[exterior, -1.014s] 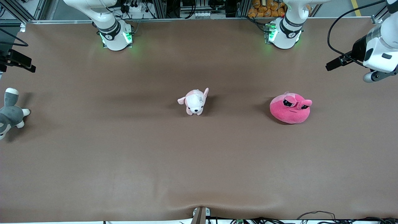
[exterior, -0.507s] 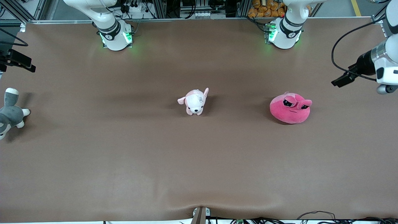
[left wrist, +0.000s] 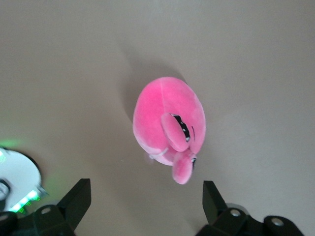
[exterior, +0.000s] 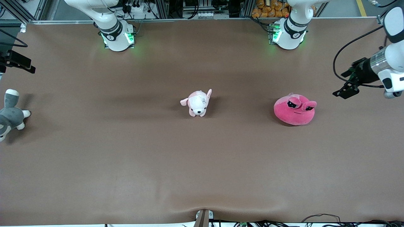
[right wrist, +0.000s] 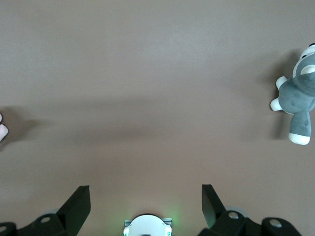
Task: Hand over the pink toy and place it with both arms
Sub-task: 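Move the left gripper down over the pink round plush toy, then grasp the pink plush with the left gripper and lift it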
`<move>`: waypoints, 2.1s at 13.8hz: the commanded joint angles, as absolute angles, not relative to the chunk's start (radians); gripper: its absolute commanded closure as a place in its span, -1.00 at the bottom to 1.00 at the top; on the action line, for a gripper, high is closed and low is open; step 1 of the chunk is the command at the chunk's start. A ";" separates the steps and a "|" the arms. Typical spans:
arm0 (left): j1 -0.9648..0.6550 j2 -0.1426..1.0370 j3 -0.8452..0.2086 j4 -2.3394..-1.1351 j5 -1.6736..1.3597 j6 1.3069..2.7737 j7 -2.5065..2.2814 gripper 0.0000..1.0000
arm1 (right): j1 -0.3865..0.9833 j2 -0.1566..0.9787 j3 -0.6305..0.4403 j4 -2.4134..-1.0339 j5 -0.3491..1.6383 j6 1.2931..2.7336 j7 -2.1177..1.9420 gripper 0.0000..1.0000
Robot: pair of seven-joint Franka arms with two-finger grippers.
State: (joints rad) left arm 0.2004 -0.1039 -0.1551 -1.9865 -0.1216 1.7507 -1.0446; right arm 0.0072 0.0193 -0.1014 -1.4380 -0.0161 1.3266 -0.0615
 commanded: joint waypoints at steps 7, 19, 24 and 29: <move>0.209 -0.120 -0.187 -2.223 -0.205 2.048 -1.331 -1.00 | -0.014 0.057 -0.087 -1.408 -0.014 1.335 -0.072 -1.00; 0.219 0.090 -0.186 -2.203 -0.278 2.157 -1.345 0.90 | -0.021 0.077 -0.089 -1.376 0.071 1.394 -0.069 -1.00; 0.210 0.072 -0.202 -2.175 -0.278 2.134 -1.347 1.00 | -0.021 0.080 -0.089 -1.376 0.061 1.393 -0.060 -1.00; 0.209 0.063 -0.290 -1.898 -0.392 1.832 -1.456 1.00 | 0.026 0.077 -0.081 -1.376 0.095 1.381 0.200 -1.00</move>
State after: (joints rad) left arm 0.2074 0.0743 -0.2586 -2.0275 -0.3392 1.9670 -1.4112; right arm -0.0025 0.0674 -0.0882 -1.3988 0.0703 1.3962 0.0918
